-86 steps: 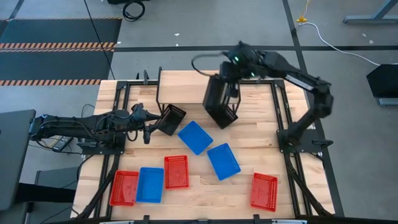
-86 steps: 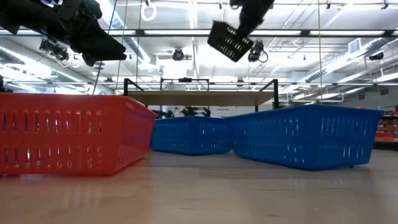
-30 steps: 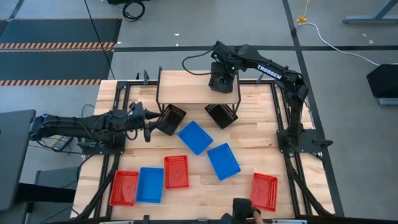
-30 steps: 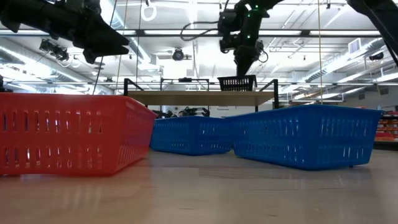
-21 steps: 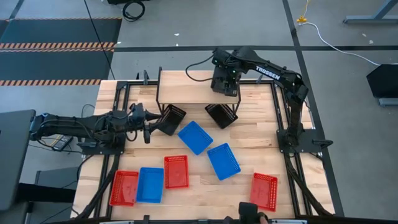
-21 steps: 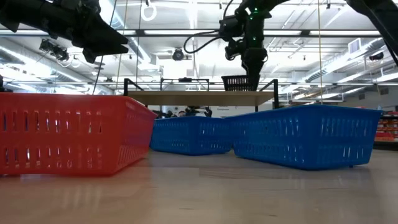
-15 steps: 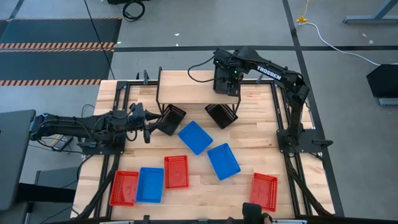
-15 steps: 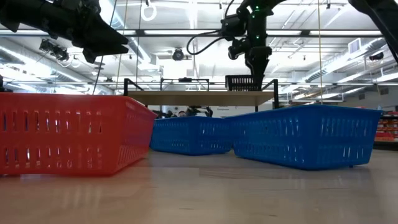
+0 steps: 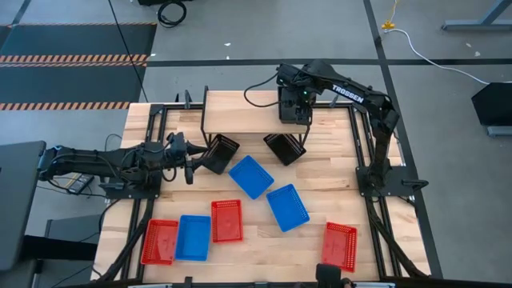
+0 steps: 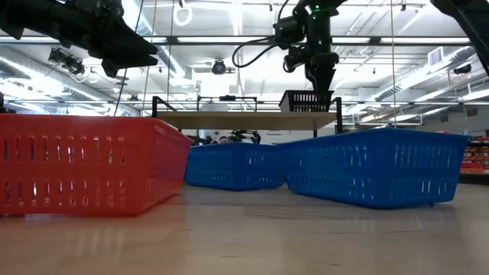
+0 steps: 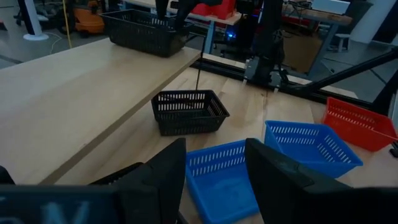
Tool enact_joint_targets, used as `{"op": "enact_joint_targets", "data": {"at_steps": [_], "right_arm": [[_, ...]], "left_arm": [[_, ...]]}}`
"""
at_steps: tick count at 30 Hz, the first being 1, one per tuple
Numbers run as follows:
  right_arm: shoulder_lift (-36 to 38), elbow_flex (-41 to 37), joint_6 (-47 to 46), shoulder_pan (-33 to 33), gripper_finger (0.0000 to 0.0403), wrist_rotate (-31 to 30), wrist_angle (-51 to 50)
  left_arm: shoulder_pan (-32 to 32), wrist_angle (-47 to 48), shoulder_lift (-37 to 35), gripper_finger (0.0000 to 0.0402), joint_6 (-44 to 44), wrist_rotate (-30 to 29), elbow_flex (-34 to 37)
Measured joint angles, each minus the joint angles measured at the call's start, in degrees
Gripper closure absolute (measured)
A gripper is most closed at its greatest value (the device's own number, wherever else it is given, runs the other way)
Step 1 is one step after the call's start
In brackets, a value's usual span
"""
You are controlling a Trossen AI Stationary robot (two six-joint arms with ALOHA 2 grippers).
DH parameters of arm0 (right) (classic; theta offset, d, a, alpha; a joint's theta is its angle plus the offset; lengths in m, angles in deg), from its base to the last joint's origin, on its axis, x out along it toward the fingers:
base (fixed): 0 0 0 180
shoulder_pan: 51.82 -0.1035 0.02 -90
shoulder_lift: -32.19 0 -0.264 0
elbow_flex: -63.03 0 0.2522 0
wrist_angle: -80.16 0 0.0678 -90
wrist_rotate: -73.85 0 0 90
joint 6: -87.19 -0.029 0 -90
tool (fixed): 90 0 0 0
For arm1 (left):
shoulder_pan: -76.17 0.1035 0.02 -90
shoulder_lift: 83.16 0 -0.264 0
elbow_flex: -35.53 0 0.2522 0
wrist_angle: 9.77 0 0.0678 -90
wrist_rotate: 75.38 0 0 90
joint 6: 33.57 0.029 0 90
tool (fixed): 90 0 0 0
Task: Stack baskets on shelf by color
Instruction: Put the bottom right black bin on the shelf, then put the bottom right blue bin on the shelf
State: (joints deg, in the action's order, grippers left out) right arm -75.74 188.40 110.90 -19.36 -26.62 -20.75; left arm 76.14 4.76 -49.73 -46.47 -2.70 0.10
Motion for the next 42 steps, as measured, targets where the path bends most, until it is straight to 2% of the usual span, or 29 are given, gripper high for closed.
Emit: {"op": "enact_joint_targets", "data": {"at_steps": [7,11,14,19,22,25,30,35,42], "right_arm": [[3.8,0.0,0.3,-1.8,0.0206,0.4,3.3],[7.1,0.0,-2.1,-4.9,0.0206,4.1,3.6],[8.6,0.0,-6.6,-8.9,0.0206,6.3,3.0],[8.7,-2.0,-10.3,-18.6,0.0206,6.7,1.7],[8.7,-4.8,-12.8,-24.5,0.0206,6.8,2.8],[8.7,-8.3,-15.4,-29.5,0.0206,9.9,4.7],[8.6,-17.8,-22.0,-35.8,0.0206,15.1,10.3],[8.6,-26.8,-27.7,-41.9,0.0206,16.3,17.3],[8.6,-30.8,-35.5,-49.3,0.0206,17.3,23.9]], "left_arm": [[0.0,0.0,0.0,0.023,0.1,0.0,0.0],[0.0,0.0,0.0,0.023,0.1,0.0,0.0],[0.0,0.0,0.0,0.023,0.1,0.0,0.0],[0.0,0.0,0.0,0.023,0.0,0.0,0.0],[-0.3,0.0,0.0,0.023,-1.5,0.0,0.0],[-1.0,0.0,0.0,0.023,-3.1,0.0,0.0],[-3.4,0.0,0.0,0.023,-4.9,0.0,0.0],[-7.7,0.0,0.0,0.023,-8.1,0.0,0.0],[-11.9,-0.4,0.0,0.023,-6.9,-1.5,0.0]]}}
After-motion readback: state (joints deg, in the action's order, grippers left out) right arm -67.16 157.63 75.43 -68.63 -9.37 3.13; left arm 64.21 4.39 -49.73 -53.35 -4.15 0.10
